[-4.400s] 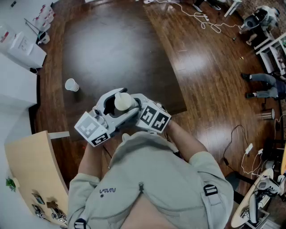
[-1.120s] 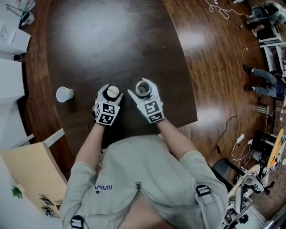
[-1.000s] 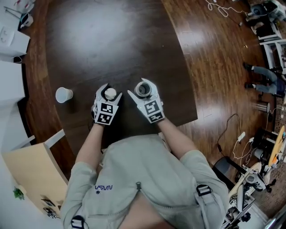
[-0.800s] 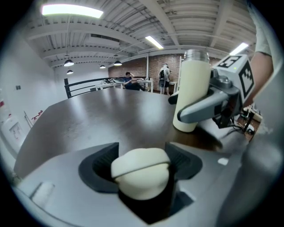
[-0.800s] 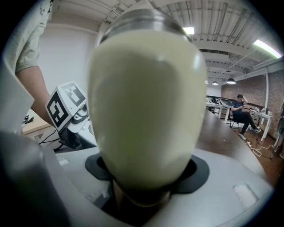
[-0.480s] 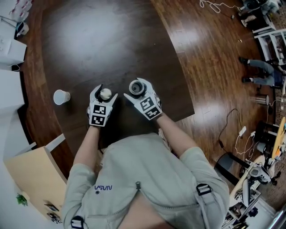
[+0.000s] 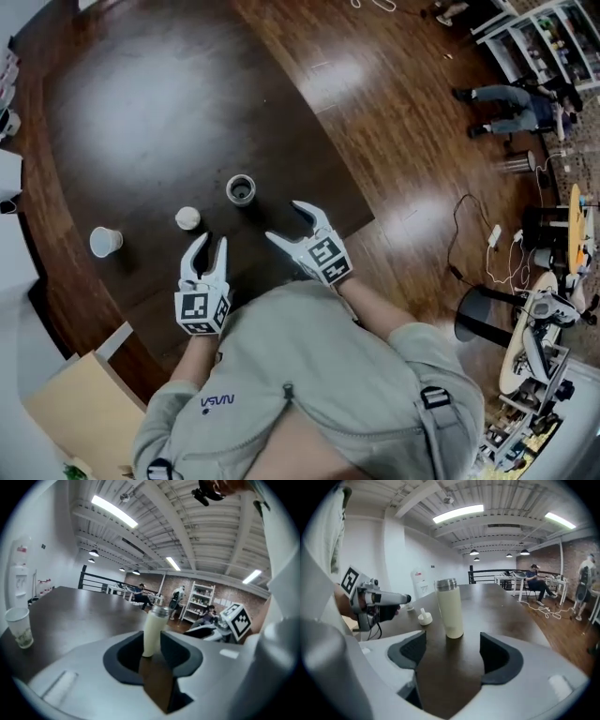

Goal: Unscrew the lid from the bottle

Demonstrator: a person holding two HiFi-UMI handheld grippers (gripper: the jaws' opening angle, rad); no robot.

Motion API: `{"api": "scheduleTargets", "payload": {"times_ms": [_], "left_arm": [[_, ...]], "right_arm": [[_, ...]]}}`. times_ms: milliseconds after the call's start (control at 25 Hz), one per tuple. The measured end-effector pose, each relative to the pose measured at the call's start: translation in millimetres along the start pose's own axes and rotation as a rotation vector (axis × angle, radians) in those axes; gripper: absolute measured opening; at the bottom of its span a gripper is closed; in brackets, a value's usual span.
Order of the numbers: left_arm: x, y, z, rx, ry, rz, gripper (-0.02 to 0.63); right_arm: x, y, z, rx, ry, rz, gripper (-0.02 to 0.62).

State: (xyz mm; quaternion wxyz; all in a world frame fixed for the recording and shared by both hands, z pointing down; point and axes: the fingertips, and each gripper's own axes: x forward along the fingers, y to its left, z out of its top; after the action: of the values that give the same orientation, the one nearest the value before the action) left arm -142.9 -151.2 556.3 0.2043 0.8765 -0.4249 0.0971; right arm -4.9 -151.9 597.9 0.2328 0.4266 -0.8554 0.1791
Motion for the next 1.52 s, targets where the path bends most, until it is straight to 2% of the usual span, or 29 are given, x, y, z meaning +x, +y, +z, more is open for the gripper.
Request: {"api": "scheduleTargets", "payload": {"times_ms": [40, 120, 200, 320, 440, 560, 720, 920, 1120, 1360, 1520], "left_arm": [[3.9, -18.8, -1.8, 0.001, 0.005, -0.047, 0.089], [14.4, -54.1, -3.5, 0.034, 0.02, -0.147, 0.003], [23.8, -80.8, 0.0, 0.094, 0.035, -0.235, 0.003], [30.4, -104.7, 8.3, 0.171, 0.05, -0.308, 0.003], [32.7, -121.0, 15.1, 0.226, 0.053, -0.321, 0.003], [39.2, -141.0, 14.8, 0.22, 0.049, -0.295, 0.003], [54.9, -186.1, -6.3, 0.169, 0.055, -0.254, 0.003], [42.8, -241.4, -38.5, 0.244, 0.144, -0.26, 0.003], [30.5, -248.1, -37.7, 0.268, 0.175, -0.206, 0.003], [21.7, -259.6, -22.1, 0.337, 0.089, -0.235, 0.003], [-4.1, -265.2, -12.8, 0.352, 0.032, -0.254, 0.003]], "right_arm": [[-13.6, -1.7, 0.8, 0.033, -0.015, -0.013, 0.339], [-37.9, -3.2, 5.7, 0.072, -0.051, -0.037, 0.171], [-54.4, 1.6, 14.1, 0.087, -0.088, -0.032, 0.006], [-68.0, 15.5, 21.9, 0.103, -0.132, 0.015, 0.002], [-80.7, 21.6, 20.5, 0.099, -0.167, 0.036, 0.002], [-99.3, 9.6, 15.1, 0.081, -0.199, 0.029, 0.002], [-132.6, -10.9, 0.9, 0.066, -0.256, 0.019, 0.002], [-165.7, -6.9, -19.2, 0.052, -0.276, 0.057, 0.002], [-188.6, -9.4, -16.1, 0.041, -0.321, 0.065, 0.002], [-213.7, -6.5, -5.8, 0.003, -0.375, -0.022, 0.002], [-225.1, 10.8, -15.2, 0.036, -0.386, -0.071, 0.002]]}}
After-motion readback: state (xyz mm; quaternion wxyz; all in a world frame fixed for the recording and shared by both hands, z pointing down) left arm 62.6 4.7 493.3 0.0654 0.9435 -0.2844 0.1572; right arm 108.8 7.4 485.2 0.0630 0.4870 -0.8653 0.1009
